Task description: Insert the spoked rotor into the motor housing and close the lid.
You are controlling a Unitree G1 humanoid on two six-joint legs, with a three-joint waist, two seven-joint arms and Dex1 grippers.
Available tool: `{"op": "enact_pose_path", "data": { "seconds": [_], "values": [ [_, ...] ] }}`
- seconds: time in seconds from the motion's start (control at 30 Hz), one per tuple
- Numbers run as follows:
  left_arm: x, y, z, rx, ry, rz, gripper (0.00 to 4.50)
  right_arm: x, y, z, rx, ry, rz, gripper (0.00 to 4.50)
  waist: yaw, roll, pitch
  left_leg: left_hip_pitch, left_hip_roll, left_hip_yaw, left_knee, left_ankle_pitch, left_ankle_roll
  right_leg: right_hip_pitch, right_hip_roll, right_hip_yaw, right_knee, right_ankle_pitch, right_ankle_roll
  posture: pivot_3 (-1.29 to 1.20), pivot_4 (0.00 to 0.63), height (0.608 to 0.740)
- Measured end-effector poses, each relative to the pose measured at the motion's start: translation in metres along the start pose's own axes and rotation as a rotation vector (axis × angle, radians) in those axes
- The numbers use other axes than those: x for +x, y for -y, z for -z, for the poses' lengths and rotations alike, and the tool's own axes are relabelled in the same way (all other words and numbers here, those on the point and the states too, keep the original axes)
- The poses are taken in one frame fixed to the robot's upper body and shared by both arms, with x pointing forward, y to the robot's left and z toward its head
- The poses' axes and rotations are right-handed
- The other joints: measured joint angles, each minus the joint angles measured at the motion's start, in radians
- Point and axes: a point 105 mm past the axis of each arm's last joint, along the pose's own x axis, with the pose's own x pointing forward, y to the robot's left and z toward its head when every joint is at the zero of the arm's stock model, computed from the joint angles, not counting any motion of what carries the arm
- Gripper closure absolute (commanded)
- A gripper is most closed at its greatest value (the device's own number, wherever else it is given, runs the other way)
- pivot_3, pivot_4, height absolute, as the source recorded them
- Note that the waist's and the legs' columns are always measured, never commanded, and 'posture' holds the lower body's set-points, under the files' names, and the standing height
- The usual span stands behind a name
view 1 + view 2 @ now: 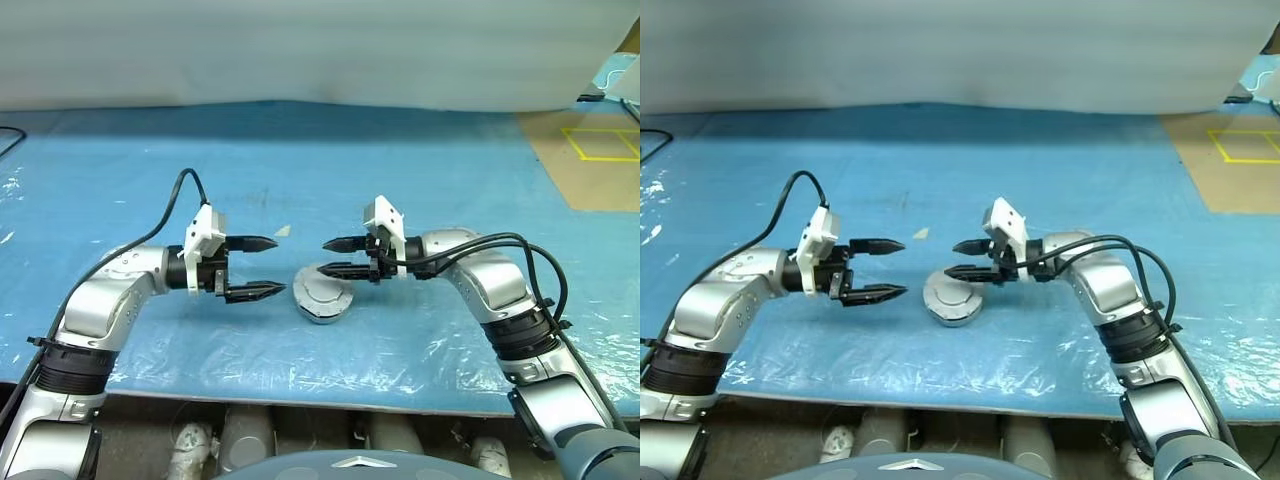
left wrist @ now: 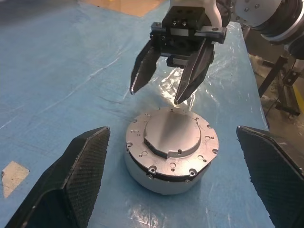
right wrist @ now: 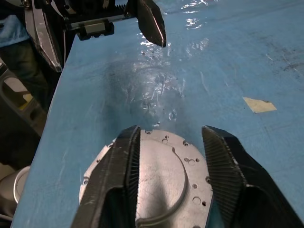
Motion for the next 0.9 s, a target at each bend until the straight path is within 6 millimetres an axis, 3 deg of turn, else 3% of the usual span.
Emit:
{"op": "enact_pose_path", "data": {
  "seconds": [0.1,0.47,0.73,0.83,0.9],
  "values": [
    [0.000,0.001,0.000,0.002,-0.003,0.007,0.00,0.002,-0.003,0.004,0.005,-0.014,-0.018,0.07,0.000,0.000,0.000,0.000,0.000,0.000,0.000,0.000,0.000,0.000,0.000,0.000,0.000,0.000,0.000,0.00,0.150,0.740],
    [-0.001,0.003,0.004,-0.009,-0.008,0.013,0.00,0.007,-0.008,0.032,-0.072,-0.155,-0.016,0.02,0.000,0.000,0.000,0.000,0.000,0.000,0.000,0.000,0.000,0.000,0.000,0.000,0.000,0.000,0.000,0.00,0.150,0.740],
    [-0.002,0.002,0.004,0.008,-0.010,0.008,0.00,0.007,-0.004,0.038,-0.178,-0.174,0.000,0.02,0.000,0.000,0.000,0.001,0.000,0.000,0.000,0.000,0.000,0.000,0.000,0.000,0.000,0.000,0.000,0.00,0.150,0.740],
    [-0.002,0.001,0.005,0.008,-0.010,0.004,0.00,0.008,-0.005,0.039,-0.195,-0.170,-0.010,0.64,-0.001,0.000,0.000,0.001,0.000,0.000,0.000,0.000,0.000,0.001,0.000,0.001,0.000,0.000,0.001,0.00,0.150,0.740],
    [-0.003,0.000,0.006,0.008,-0.010,0.003,0.00,0.010,-0.008,0.039,-0.199,-0.166,-0.025,1.31,-0.001,0.000,0.000,0.002,0.000,0.000,0.000,0.000,0.000,0.001,0.000,0.001,0.001,-0.001,0.001,0.00,0.150,0.740]
  ]
}}
